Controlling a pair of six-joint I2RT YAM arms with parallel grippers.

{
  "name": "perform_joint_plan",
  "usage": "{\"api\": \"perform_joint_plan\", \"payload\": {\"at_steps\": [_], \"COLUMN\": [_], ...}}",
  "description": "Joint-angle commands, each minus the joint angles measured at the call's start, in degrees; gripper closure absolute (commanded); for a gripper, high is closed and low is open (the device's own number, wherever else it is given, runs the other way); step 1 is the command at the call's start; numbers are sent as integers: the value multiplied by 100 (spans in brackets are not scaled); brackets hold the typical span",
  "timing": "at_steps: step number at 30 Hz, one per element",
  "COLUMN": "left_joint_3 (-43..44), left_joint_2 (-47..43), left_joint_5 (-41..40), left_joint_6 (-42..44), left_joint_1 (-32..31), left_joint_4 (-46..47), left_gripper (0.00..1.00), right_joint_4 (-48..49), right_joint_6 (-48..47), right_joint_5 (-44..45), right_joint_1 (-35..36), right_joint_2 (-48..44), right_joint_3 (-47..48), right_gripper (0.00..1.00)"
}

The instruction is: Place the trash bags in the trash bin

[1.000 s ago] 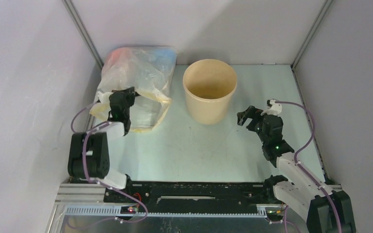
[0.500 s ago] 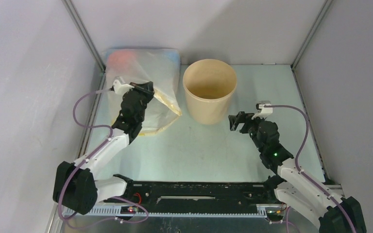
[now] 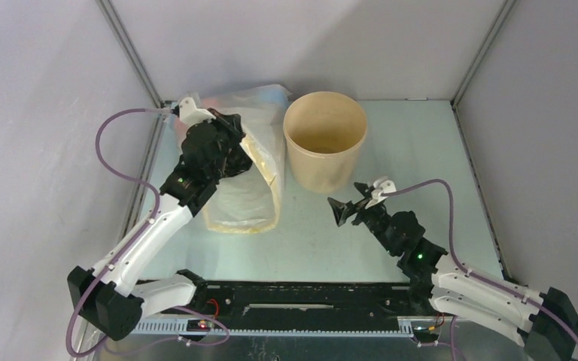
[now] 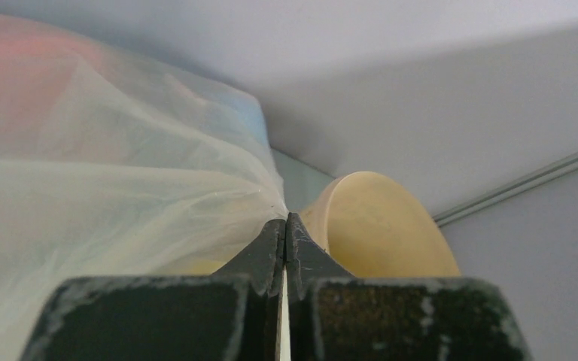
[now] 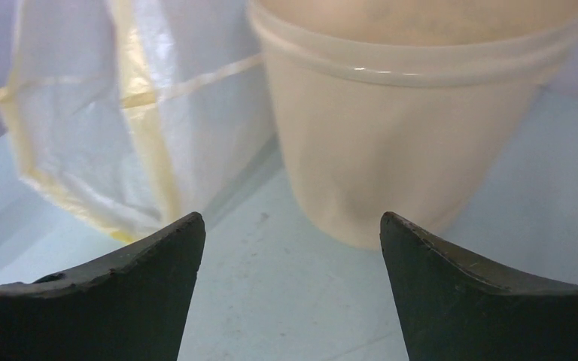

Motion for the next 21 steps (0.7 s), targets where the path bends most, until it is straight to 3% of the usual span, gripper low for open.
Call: {"api": "perform_joint_plan", "payload": {"at_steps": [1,5,10,16,21], "left_joint_3": [124,362,321,256,367], "left_joint_2": [-327,-374,-561,-695,-796], "left_joint_5": [-206,-117,-371,-293,-252], "left_joint_6": [437,587,654,812,1022], "left_joint_1": [-12,-20,-21,-21,-21], "left_joint_4": [-881,-1600,-2083,-2400,-2665], "left_gripper": [100,100,100,100,100], "right_joint_4": [722,856,1180,1173,1965], "right_joint_6": [-257,-131,-706,-1951,-3045], "right_joint_5": [-88,3,624,1209,1619], "right_joint_1": [639,1415,2370,2900,3072], "right_joint_2": [496,1503,3257,5448,6568], "right_joint_3": [250,967,2039,3764,4318], "right_gripper": [16,25,29,29,31]}}
